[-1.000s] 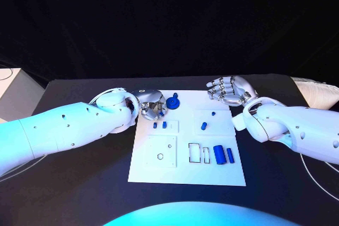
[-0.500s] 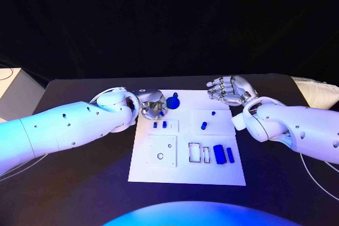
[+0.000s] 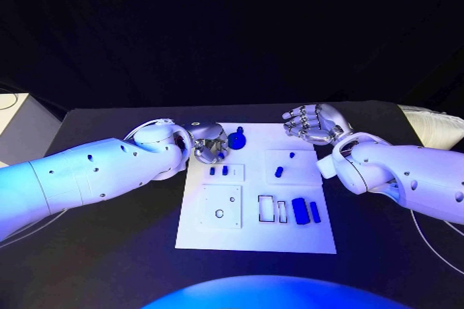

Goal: Assemble the parts on the task board

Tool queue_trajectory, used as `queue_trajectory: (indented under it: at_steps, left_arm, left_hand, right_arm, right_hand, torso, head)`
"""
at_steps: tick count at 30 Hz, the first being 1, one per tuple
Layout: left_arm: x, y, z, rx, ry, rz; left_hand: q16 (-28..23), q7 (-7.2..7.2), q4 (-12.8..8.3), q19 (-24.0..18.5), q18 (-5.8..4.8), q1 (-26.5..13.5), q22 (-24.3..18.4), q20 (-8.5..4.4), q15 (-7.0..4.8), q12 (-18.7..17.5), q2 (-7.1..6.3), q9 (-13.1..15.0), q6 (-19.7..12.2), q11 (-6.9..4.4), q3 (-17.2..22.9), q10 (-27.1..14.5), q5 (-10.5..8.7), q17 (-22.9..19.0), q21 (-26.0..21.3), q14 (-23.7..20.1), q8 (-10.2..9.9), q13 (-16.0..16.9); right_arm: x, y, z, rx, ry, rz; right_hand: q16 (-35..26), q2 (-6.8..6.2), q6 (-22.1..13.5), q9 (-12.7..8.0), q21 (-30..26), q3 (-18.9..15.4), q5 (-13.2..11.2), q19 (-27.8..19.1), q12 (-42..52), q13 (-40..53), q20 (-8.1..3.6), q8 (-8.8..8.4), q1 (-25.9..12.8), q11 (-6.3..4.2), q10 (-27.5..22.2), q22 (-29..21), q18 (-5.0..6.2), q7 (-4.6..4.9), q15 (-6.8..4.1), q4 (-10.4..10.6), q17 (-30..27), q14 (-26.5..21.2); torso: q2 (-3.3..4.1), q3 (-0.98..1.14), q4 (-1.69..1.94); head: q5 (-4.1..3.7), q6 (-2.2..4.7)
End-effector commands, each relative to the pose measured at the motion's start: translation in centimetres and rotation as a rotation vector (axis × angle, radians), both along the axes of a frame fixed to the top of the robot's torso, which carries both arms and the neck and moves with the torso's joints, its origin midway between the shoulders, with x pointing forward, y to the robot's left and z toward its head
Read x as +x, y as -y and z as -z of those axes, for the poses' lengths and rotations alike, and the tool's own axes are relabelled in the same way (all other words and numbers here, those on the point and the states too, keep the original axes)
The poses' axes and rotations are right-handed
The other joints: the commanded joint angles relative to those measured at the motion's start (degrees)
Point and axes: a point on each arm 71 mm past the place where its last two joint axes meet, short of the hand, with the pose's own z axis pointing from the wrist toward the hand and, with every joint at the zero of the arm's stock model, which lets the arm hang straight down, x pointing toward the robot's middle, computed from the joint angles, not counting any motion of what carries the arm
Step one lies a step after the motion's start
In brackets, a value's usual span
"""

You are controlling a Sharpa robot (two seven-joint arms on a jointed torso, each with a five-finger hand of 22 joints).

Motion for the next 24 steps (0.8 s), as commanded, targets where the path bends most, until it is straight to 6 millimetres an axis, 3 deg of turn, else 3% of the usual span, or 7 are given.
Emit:
queue_trajectory:
  at_steps: [1, 12, 15, 24]
  left_arm:
    - [-0.37, 0.06, 0.97, 0.041, -0.043, 0.014]
    - [-0.44, 0.01, 0.67, 0.008, -0.010, 0.010]
    - [-0.43, -0.03, 0.59, 0.001, -0.002, 0.007]
    - [-0.38, -0.18, 0.42, -0.010, 0.015, -0.005]
  left_hand:
    - [0.15, 0.27, -0.08, -0.32, 0.75, -0.16, -0.09, 0.08, 0.12, 0.23, 0.11, -0.06, -0.24, 0.00, -0.23, -0.40, -0.15, 0.04, -0.27, -0.34, -0.26, 0.18]
    - [0.24, 0.60, -0.29, -0.37, 0.75, 0.13, -0.20, 0.20, 0.33, 1.04, 0.12, -0.38, -1.43, 0.23, -0.28, -1.04, -0.16, -0.23, -0.43, -0.68, -1.69, 1.01]
    - [0.36, 0.77, -0.33, -0.14, 0.75, 0.16, -0.12, 0.24, 0.27, 1.56, -0.10, -0.97, -3.34, 0.08, -0.11, -1.47, -0.15, -0.27, -0.34, -0.72, -3.66, 1.62]
    - [0.61, 0.64, -0.35, 0.37, 0.68, 0.15, 0.14, 0.16, 0.09, 2.00, -0.35, -1.30, -4.37, -0.16, 0.00, -1.56, -0.11, 0.24, -0.01, -0.34, -4.81, 2.08]
  right_arm:
    - [-0.01, -0.09, -0.03, 0.005, 0.004, -0.008]
    - [-0.02, -0.04, -0.02, 0.005, 0.002, -0.007]
    - [-0.03, -0.02, -0.02, 0.005, 0.002, -0.007]
    - [-0.04, 0.02, -0.01, 0.005, 0.002, -0.007]
  right_hand:
    - [-0.14, 0.05, 0.40, -0.05, 0.00, 0.11, -0.36, -0.27, -0.13, -0.02, -0.13, -0.35, -0.34, -0.05, 0.25, -0.05, 0.77, 2.47, 0.04, -0.07, -0.06, 0.30]
    - [-0.14, 0.05, 0.40, -0.05, 0.00, 0.11, -0.36, -0.27, -0.13, -0.02, -0.13, -0.35, -0.34, -0.05, 0.25, -0.05, 0.77, 2.47, 0.04, -0.07, -0.06, 0.30]
    - [-0.14, 0.05, 0.40, -0.05, 0.00, 0.11, -0.36, -0.27, -0.13, -0.02, -0.13, -0.35, -0.34, -0.05, 0.25, -0.05, 0.77, 2.47, 0.04, -0.07, -0.06, 0.30]
    - [-0.22, 0.04, 0.38, -0.09, 0.00, 0.10, -0.38, -0.26, -0.24, -0.02, -0.11, -0.45, -0.43, -0.01, 0.25, -0.24, 0.77, 2.54, 0.07, -0.12, -0.16, 0.32]
  torso:
    - [0.02, -0.01, 0.01]
    - [0.03, -0.01, 0.03]
    - [0.04, -0.02, 0.03]
    - [0.04, -0.01, 0.02]
  head:
    - [-0.02, -0.01]
    - [0.01, -0.02]
    - [0.01, -0.02]
    - [0.04, 0.00]
